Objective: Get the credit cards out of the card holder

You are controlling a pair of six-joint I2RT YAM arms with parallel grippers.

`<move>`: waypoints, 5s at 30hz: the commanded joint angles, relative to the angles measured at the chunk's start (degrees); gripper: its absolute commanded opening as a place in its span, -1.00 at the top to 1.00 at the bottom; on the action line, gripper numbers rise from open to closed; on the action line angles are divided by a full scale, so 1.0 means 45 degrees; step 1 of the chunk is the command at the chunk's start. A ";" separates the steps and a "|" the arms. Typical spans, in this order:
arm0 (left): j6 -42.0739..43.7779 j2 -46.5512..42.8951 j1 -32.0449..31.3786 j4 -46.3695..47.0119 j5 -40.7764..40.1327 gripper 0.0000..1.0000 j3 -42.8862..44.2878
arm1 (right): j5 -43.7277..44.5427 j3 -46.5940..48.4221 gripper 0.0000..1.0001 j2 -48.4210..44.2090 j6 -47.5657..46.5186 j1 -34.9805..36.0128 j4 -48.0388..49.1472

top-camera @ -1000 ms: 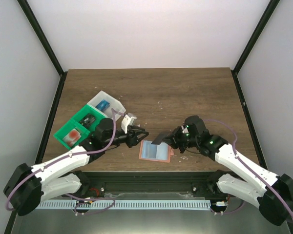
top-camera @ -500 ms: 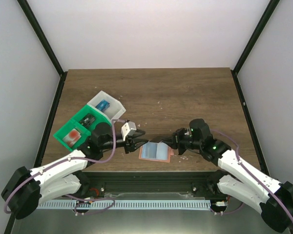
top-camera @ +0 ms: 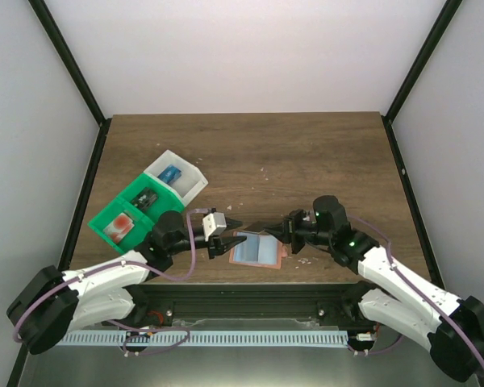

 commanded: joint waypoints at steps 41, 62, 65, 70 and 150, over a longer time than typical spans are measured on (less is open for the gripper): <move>-0.1565 -0.1781 -0.0519 -0.3056 -0.7156 1.00 0.0628 | -0.0314 -0.1705 -0.69 0.0192 -0.3113 -0.0099 0.2713; -0.8588 -0.5297 0.6888 -1.0608 -0.9042 1.00 0.2883 | -0.0337 -0.2041 -1.00 0.0622 -0.9324 -0.0097 0.1540; -0.9007 -0.4874 0.7690 -1.1288 -0.8865 1.00 0.3239 | -0.0562 -0.1962 -0.99 0.1078 -0.9500 -0.0098 0.1662; -1.0345 -0.4142 0.9296 -1.1769 -0.8476 1.00 0.3039 | -0.1143 -0.1769 -1.00 0.1650 -1.0021 -0.0098 0.1826; -1.1528 0.2373 1.0205 -0.7943 -1.0286 0.66 0.3084 | 0.0220 -0.1043 -1.00 -0.1218 -1.0510 -0.0088 -0.0930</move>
